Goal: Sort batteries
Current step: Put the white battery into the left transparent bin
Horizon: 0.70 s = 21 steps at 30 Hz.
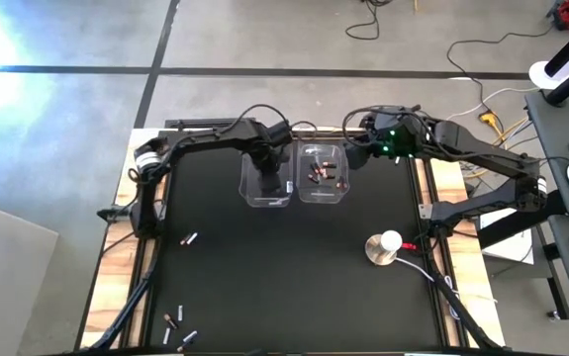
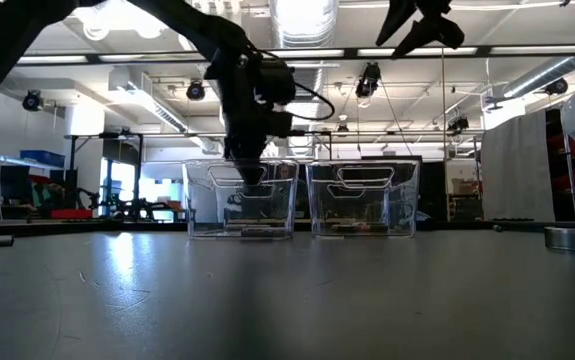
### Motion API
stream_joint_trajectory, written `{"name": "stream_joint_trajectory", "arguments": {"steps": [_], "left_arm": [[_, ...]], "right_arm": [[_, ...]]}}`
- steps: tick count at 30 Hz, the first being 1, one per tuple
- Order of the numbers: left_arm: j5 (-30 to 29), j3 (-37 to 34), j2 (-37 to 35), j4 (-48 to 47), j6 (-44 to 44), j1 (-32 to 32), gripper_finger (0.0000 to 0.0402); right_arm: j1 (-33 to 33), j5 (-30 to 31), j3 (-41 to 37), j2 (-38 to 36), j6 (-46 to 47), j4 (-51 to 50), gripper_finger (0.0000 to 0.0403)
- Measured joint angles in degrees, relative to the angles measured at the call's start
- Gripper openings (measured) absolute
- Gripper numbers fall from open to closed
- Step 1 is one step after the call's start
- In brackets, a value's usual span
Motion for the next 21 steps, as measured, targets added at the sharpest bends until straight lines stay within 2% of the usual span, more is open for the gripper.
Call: {"name": "stream_joint_trajectory", "arguments": {"steps": [8, 17, 21], "left_arm": [[-1.01, 0.0, 4.3, 1.81, -9.97, 0.0, 0.0012], [-2.37, 0.0, 7.54, 4.21, -13.04, -0.49, 0.0017], [-3.41, 0.0, 8.25, 4.59, -14.15, -0.42, 0.003]], "right_arm": [[0.0, -0.18, -0.12, -0.3, -3.24, -1.68, 0.0188], [0.0, -0.18, -0.12, -0.75, -4.07, -2.92, 0.0191], [-0.42, -1.13, -0.12, -1.27, -1.6, -7.14, 0.0199]]}}
